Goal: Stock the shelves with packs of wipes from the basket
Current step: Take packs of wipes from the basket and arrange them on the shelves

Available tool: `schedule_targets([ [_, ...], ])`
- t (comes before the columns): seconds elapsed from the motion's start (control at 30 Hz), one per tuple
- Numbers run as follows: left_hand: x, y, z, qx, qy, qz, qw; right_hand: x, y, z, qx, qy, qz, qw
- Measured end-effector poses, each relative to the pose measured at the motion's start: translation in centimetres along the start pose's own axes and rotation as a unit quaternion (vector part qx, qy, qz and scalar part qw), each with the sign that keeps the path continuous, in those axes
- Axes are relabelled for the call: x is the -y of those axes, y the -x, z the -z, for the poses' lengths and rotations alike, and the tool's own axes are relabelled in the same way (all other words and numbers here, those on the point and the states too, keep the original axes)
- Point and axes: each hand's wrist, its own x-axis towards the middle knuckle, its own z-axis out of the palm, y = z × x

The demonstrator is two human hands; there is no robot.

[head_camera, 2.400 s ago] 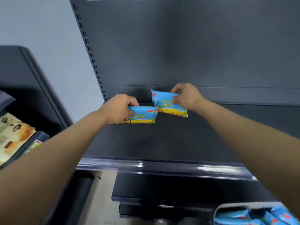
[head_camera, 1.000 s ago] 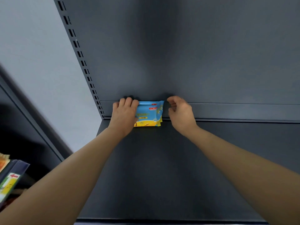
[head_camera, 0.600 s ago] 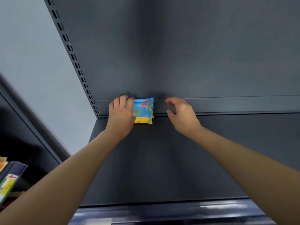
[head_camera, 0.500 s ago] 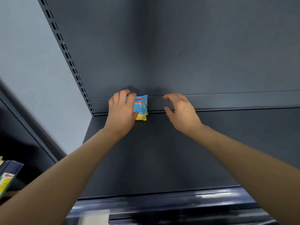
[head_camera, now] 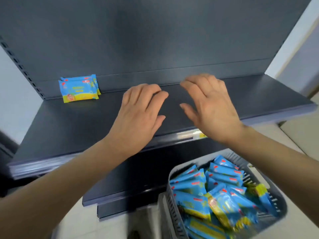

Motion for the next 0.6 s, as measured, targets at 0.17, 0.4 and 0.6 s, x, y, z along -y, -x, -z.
schedule_targets([
  [0.17,-9.4,2.7,-4.5,0.081,0.063,-0.038,0.994,-3.2,10.8,1.9,0.109,-0.023,-0.047,0.993],
  [0.4,-15.6,9.1,-12.8,0.414,0.089,-0.018,0.906,-6.0,22.2,-2.0,0.407,-0.077,-0.098,0.905],
  [0.6,-15.5,12.8,-15.7,0.542,0.026,-0.005,0.840,-6.4,27.6,-6.6,0.585,-0.101,-0.183,0.783],
])
